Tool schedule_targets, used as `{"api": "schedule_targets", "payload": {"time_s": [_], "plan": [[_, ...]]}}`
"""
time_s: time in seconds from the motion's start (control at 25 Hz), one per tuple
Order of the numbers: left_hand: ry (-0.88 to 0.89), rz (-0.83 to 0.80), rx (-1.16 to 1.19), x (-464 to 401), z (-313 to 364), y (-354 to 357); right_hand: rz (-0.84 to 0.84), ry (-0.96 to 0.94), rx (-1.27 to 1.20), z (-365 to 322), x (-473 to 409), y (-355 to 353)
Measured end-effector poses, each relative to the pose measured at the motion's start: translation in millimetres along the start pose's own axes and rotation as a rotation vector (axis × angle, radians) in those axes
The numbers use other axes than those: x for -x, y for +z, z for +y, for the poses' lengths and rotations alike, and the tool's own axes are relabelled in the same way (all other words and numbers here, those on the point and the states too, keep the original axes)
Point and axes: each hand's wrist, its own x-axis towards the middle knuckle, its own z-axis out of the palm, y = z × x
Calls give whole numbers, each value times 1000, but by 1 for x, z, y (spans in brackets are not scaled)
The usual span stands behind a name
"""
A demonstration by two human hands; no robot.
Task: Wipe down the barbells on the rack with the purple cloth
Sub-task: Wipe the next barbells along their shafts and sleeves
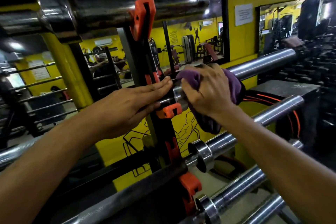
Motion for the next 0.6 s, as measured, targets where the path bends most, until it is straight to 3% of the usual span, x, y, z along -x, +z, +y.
{"api": "schedule_targets", "payload": {"time_s": [0.08,0.16,0.24,0.28,0.32,0.4,0.48,0.6], "plan": [[11,-5,-24,3,5,-1,-433,11,124,-2,-40,-5],[1,-27,-58,5,10,-4,-856,48,0,-14,-76,-20],[-19,-49,-72,4,11,-7,-948,87,-191,-12,-90,-19],[-26,-60,-72,3,11,-7,-946,56,-122,-12,-86,-20],[-32,-67,-71,2,10,-6,-855,20,0,-6,-76,-18],[-44,-71,-74,2,8,-5,-442,69,50,10,-44,-8],[-38,-62,-76,2,8,-6,-94,112,-385,18,-8,-2],[-17,-66,-50,3,8,-5,90,81,-885,19,32,2]]}}
